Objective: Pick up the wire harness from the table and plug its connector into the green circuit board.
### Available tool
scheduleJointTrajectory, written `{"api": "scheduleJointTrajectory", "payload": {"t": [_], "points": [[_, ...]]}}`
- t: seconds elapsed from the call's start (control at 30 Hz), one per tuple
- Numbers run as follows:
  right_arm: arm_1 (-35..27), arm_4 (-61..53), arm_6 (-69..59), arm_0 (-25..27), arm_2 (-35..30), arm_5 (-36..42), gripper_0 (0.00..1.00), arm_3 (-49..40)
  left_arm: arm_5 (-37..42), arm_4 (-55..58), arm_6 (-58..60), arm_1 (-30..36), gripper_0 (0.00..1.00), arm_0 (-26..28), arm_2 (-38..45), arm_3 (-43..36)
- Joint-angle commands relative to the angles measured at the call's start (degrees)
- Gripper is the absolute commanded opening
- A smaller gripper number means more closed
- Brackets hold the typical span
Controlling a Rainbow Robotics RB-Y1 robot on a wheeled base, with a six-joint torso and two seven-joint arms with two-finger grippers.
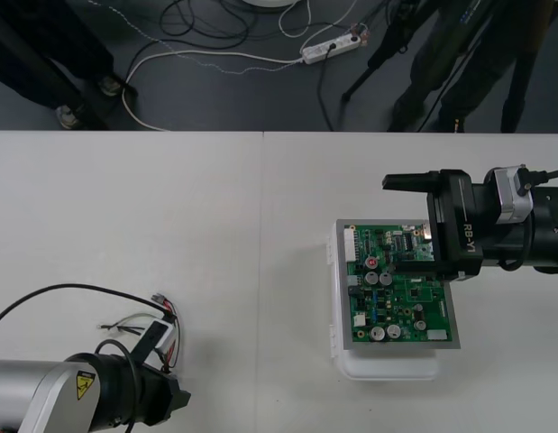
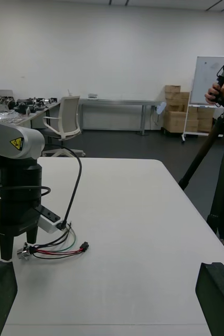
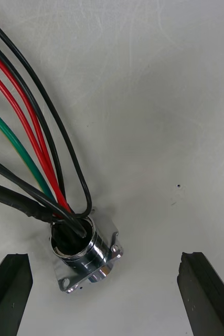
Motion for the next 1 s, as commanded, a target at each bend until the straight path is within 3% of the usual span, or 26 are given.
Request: {"api": "scheduleJointTrajectory", "payload": {"t": [0.03, 1.0], "points": [[1.90, 0.16, 2.71, 0.53, 0.70, -0.23, 1.00, 0.97, -0.38, -0.34, 5.24, -1.33, 0.82, -1.20, 1.73, -0.09], [1.99, -0.72, 2.54, 0.36, 1.49, -0.23, 1.00, 1.85, -0.21, -0.34, 3.13, -1.33, 0.82, -4.72, 1.64, 3.52]]}}
